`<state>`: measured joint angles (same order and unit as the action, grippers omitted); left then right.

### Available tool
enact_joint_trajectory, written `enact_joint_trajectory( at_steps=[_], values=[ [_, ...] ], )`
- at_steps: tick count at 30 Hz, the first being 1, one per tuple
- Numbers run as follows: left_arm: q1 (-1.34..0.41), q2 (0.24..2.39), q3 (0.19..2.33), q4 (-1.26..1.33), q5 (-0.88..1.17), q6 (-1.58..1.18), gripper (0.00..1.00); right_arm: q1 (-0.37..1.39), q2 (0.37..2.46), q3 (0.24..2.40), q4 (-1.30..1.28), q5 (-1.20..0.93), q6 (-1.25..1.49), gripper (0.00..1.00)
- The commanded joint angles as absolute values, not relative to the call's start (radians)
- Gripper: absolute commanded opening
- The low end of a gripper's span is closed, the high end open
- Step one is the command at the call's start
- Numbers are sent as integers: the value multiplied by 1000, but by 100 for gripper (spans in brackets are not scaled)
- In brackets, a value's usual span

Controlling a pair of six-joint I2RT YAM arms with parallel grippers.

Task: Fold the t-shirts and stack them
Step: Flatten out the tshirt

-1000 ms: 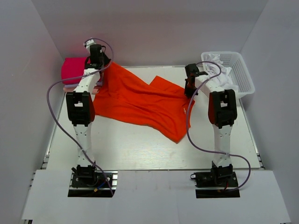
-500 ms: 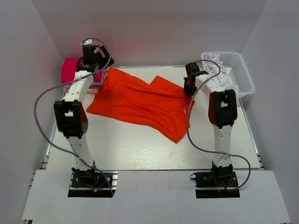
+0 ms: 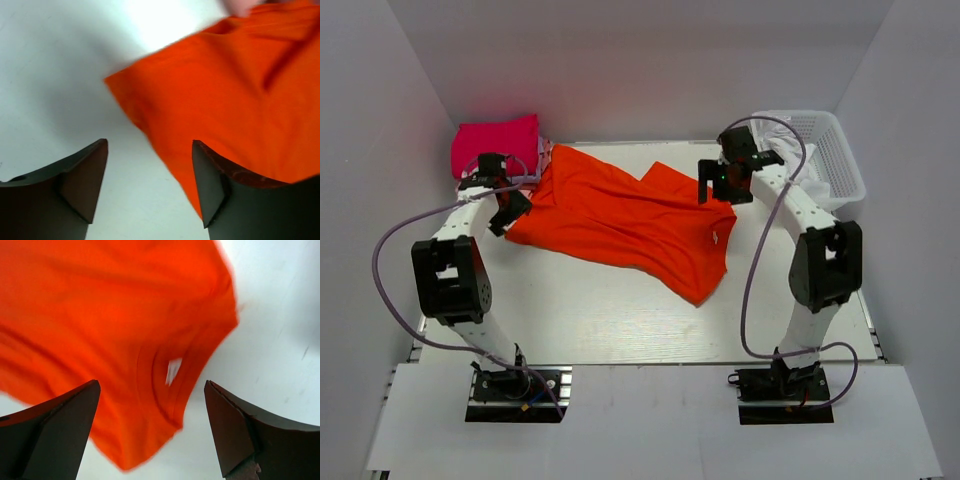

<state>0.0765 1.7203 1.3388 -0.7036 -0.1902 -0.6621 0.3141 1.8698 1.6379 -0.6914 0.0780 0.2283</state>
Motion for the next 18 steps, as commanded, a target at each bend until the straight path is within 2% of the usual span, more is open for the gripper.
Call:
enact_joint_trajectory(
  at_steps=[1,2,9,17,18],
  values=[
    [121,1707,1309,-693,-131,-696,76,342,1768,1510,-782,48,245,90],
    [132,1718,1296,-681,-130,-687,76,348,1749,1426,-781,28,261,90],
    [160,1795,1298,-612,-71,-658,72,414,1602,1205,-775,-58,281,90],
    [169,1894,1345,-572,-63,-638,70,480,1565,1132,-775,-77,311,90],
    [169,1919,1345,-583,-63,-638,68,486,1563,1129,-775,-81,316,90]
  ],
)
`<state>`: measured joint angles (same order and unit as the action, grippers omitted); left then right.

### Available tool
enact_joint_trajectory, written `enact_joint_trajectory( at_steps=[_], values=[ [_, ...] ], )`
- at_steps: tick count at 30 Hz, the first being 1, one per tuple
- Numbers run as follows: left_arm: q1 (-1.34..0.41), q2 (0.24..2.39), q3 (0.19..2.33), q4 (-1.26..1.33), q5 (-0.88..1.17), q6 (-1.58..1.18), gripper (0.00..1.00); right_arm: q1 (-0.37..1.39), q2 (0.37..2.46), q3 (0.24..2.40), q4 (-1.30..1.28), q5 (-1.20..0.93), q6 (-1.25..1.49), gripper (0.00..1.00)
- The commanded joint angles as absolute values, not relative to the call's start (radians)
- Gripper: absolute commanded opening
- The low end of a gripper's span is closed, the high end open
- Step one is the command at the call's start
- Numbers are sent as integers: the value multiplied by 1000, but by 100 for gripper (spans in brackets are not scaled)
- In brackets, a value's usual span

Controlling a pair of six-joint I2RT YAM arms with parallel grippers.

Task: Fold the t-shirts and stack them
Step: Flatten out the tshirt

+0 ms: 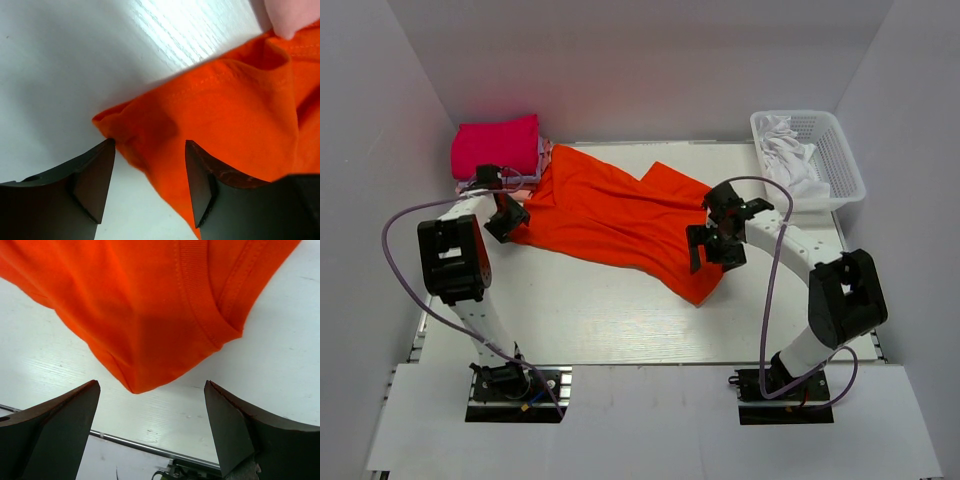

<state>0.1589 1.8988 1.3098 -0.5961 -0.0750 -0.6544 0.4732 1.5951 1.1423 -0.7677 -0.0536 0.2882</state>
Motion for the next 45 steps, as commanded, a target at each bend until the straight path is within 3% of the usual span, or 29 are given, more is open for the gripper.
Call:
enact_joint_trajectory(
  at_steps=[1,5,8,9,13,15,17,18,20,21,26,29,30,34,37,40,45],
  values=[
    [169,1928,1345,-583,-63,-626,68,492,1557,1112,-761,-86,327,90],
    [169,1950,1325,-569,-48,-600,62,518,1542,1072,-753,-97,360,90],
    [169,1959,1325,-569,-28,-586,36,525,1539,1048,-741,-92,379,89],
    [169,1959,1325,-569,-28,-586,1,528,1543,1043,-738,-91,383,89],
    [169,1916,1281,-557,-38,-586,0,525,1594,1049,-716,-55,406,87],
    [169,1867,1272,-535,-38,-586,0,525,1630,1071,-715,-55,422,78],
    [169,1784,1250,-526,-54,-586,0,525,1649,1094,-704,-54,428,62],
    [169,1758,1250,-526,-76,-586,0,525,1658,1097,-700,-40,431,38],
    [169,1688,1241,-526,-77,-586,0,520,1661,1118,-707,-19,443,5],
    [169,1666,1241,-517,-77,-586,0,520,1655,1127,-715,-8,457,0],
    [169,1539,1279,-522,-25,-595,0,506,1618,1305,-837,149,453,0],
    [160,1493,1406,-521,-31,-595,0,480,1630,1549,-923,262,423,0],
    [160,1479,1498,-534,-31,-595,0,473,1659,1766,-981,322,419,0],
    [160,1404,1632,-503,-142,-609,0,422,1678,2189,-1097,530,414,0],
    [160,1358,1709,-476,-206,-615,0,407,1574,2168,-901,587,339,0],
    [160,1396,1845,-462,-52,-615,0,403,1456,2112,-754,566,293,0],
    [160,1368,1945,-494,-183,-606,0,400,1350,2100,-652,721,226,0]
  ],
)
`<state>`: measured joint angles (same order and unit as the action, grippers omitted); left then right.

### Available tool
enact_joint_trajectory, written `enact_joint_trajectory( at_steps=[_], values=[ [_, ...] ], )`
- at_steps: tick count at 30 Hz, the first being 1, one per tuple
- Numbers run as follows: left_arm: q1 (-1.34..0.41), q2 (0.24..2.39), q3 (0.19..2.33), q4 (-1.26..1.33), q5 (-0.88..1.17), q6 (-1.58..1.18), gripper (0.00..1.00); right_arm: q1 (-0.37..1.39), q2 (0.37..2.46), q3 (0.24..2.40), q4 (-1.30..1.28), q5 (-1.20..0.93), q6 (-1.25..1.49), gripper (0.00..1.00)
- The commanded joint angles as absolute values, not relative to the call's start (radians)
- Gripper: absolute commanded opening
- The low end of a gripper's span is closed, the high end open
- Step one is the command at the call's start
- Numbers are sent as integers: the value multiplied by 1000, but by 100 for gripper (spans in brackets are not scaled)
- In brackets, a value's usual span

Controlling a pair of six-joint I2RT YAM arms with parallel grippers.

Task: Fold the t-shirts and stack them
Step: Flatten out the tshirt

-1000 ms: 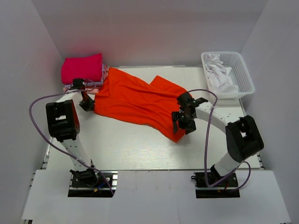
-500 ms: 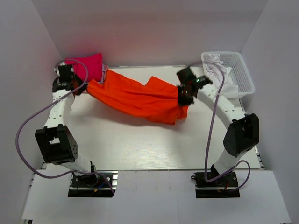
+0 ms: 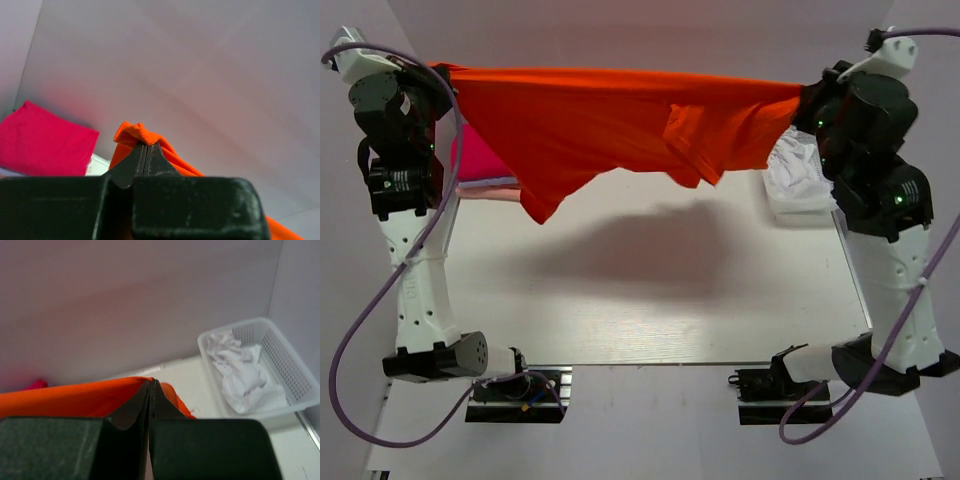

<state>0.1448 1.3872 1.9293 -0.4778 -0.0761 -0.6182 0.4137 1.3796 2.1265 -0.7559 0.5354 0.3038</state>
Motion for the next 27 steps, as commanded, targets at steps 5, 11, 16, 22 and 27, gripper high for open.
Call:
enact_joint_trajectory(
  at_steps=[5,11,16,22,27],
  values=[
    [160,1298,1910,-434,-49,-575,0,403,1221,1953,-492,588,138,0],
    [160,1349,2070,-592,-65,-569,0,403,1198,1974,-507,638,106,0],
    [160,1204,1994,-583,-52,-560,0,403,1057,1870,-445,558,75,0],
    [160,1077,2020,-688,-77,-532,0,406,941,1858,-498,480,69,0],
    [160,1016,2054,-756,-77,-532,0,403,842,1799,-499,359,77,0]
  ],
)
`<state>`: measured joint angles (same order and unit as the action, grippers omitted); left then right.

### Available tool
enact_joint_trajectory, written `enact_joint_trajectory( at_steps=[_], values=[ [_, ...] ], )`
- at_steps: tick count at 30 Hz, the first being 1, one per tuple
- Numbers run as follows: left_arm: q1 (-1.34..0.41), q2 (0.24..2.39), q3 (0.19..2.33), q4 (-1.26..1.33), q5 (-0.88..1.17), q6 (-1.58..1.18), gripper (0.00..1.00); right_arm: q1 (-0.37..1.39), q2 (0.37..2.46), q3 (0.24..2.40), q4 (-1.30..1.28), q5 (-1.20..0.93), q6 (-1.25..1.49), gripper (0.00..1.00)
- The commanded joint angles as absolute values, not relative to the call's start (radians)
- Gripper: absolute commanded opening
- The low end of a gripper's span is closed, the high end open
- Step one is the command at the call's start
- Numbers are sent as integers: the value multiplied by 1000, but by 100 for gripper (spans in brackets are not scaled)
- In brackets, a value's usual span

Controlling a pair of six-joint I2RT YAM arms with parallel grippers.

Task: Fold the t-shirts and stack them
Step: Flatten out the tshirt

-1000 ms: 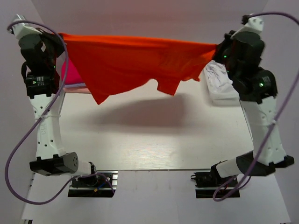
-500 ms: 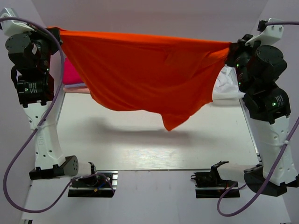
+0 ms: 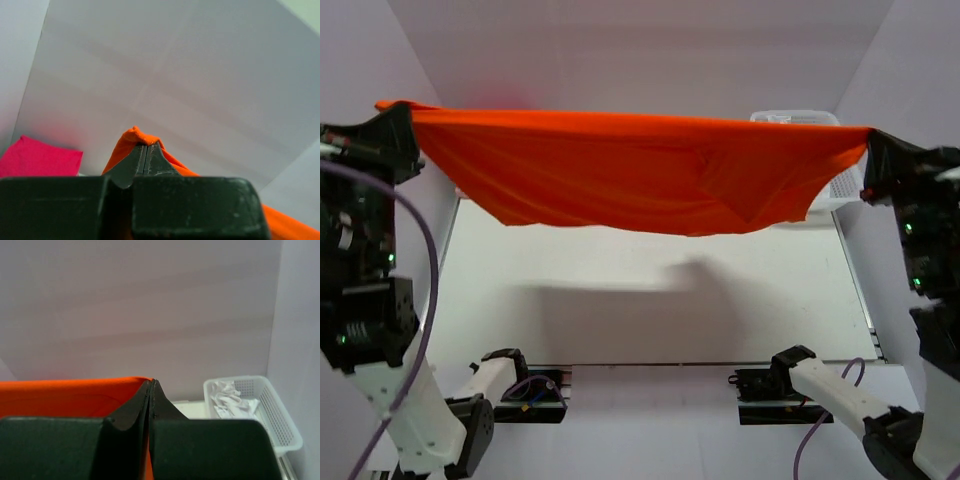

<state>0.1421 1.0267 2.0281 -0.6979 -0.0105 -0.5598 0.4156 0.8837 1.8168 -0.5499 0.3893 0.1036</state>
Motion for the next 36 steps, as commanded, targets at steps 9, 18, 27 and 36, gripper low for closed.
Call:
enact_joint_trajectory(
  at_steps=[9,18,27,36],
  values=[
    [160,899,2054,-744,26,-523,0,403,692,1747,-480,230,37,0],
    [160,908,1985,-779,38,-532,0,406,684,1622,-411,285,51,0],
    [160,867,1963,-861,11,-541,0,406,624,1564,-465,312,88,0],
    [160,864,2010,-899,20,-541,0,405,640,1634,-511,279,75,0]
  ],
)
